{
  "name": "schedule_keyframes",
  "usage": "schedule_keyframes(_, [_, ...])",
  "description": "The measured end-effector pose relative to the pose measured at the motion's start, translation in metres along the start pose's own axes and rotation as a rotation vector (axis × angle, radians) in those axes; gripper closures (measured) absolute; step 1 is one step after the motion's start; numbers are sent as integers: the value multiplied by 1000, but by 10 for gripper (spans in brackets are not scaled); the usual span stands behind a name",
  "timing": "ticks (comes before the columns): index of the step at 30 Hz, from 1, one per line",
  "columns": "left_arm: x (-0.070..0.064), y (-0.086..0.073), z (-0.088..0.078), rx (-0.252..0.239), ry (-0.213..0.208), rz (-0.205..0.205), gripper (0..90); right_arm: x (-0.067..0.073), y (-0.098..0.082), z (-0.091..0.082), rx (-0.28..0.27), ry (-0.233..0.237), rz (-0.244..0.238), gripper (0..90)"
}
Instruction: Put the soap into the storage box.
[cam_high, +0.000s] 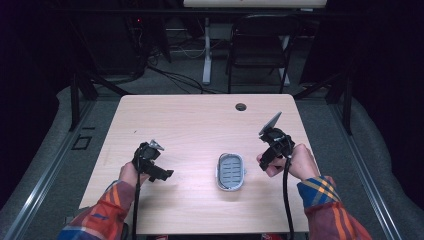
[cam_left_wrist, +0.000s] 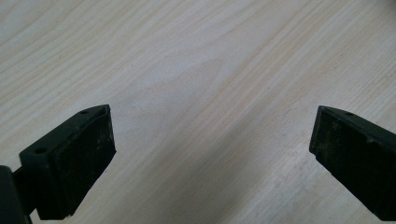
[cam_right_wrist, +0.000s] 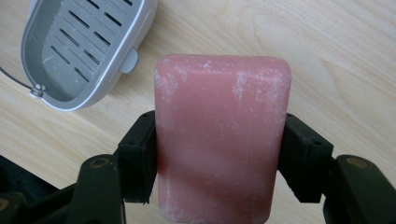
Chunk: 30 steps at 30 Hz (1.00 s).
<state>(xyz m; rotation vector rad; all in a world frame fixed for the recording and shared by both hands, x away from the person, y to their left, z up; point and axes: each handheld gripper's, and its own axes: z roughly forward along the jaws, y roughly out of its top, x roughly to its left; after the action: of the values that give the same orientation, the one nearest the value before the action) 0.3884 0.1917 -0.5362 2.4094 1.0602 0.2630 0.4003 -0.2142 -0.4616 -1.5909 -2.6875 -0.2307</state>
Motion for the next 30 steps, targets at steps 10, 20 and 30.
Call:
schedule_keyframes(10, [0, 0, 0, -9, -7, 1, 1, 7, 9, -10, 2, -10, -22, 373])
schedule_keyframes(20, [1, 0, 0, -5, -3, -1, 2, 19, 21, -17, 26, -30, -72, 373])
schedule_keyframes(30, [2, 0, 0, -2, 2, -6, 2, 35, 34, -17, 27, -29, -111, 373])
